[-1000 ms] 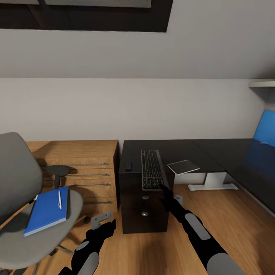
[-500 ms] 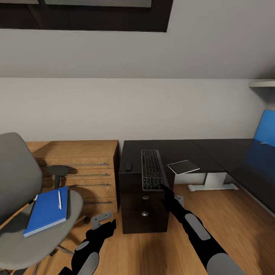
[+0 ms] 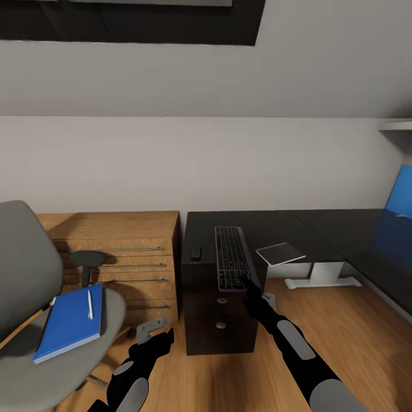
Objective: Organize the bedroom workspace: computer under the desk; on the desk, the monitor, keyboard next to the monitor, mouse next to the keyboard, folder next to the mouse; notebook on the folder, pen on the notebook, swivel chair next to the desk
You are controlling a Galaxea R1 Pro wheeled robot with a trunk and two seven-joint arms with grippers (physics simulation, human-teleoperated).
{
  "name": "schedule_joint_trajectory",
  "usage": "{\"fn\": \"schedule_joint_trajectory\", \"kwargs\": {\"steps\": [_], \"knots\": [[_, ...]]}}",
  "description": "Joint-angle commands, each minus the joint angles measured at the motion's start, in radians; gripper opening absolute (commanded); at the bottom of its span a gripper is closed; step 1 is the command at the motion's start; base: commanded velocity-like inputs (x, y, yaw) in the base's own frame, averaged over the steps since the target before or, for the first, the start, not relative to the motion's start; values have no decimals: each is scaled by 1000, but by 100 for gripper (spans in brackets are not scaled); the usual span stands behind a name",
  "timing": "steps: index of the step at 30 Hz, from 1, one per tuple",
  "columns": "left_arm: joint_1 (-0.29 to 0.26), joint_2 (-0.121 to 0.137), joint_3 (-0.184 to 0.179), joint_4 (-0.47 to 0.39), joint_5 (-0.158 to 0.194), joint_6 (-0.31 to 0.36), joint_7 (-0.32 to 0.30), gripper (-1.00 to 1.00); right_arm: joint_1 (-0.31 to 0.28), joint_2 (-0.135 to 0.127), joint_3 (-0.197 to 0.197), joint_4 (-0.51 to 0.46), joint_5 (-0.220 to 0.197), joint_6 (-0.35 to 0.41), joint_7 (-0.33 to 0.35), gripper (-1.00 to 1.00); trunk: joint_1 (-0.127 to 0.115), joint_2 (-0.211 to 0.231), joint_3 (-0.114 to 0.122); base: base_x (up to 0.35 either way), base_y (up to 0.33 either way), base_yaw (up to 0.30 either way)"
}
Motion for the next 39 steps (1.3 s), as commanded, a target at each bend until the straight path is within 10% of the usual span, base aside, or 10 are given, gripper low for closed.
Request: {"fn": "schedule_joint_trajectory", "kwargs": {"steps": [1, 16, 17, 39], "knots": [[-1, 1, -2, -1, 6, 2, 8, 100, -1, 0, 0, 0, -6, 2, 2, 100, 0, 0, -1, 151, 1, 0], [-1, 1, -4, -1, 7, 3, 8, 100, -1, 0, 2, 0, -6, 3, 1, 100, 0, 0, -1, 24, 0, 0], [-1, 1, -3, -1, 7, 3, 8, 100, -1, 0, 2, 0, -6, 3, 1, -100, 0, 0, -1, 0, 0, 0], [-1, 1, -3, -1, 9, 2, 9, 100, -1, -2, 3, -3, -7, 4, 3, -100, -34, 63, 27, 0, 0, 0]]}}
